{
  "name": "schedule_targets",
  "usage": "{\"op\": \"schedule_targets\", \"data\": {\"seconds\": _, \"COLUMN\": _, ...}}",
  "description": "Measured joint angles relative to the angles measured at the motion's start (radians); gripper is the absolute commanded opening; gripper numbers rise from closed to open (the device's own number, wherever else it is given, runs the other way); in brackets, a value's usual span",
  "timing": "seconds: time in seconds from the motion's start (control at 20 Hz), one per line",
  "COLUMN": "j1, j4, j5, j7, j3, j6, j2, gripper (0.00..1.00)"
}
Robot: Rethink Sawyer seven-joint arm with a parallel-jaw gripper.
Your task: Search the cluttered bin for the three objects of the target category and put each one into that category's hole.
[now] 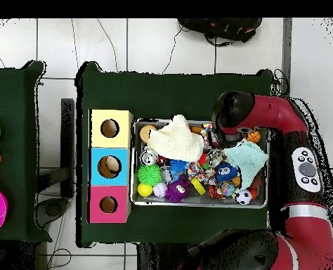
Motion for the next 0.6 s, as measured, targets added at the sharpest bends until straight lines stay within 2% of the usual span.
{"op": "schedule_targets", "data": {"seconds": 0.15, "j1": -0.021, "j4": -0.021, "j5": 0.0, "j7": -0.001, "j3": 0.019, "j6": -0.074, "j2": 0.037, "gripper": 0.0}}
{"op": "schedule_targets", "data": {"seconds": 0.2, "j1": -0.041, "j4": -0.037, "j5": -0.001, "j7": -0.001, "j3": 0.034, "j6": -0.152, "j2": 0.075, "gripper": 1.0}}
{"op": "schedule_targets", "data": {"seconds": 0.4, "j1": -0.052, "j4": -0.05, "j5": -0.001, "j7": -0.001, "j3": 0.038, "j6": -0.193, "j2": 0.103, "gripper": 1.0}}
{"op": "schedule_targets", "data": {"seconds": 0.6, "j1": -0.054, "j4": -0.063, "j5": 0.002, "j7": -0.001, "j3": 0.041, "j6": -0.176, "j2": 0.115, "gripper": 1.0}}
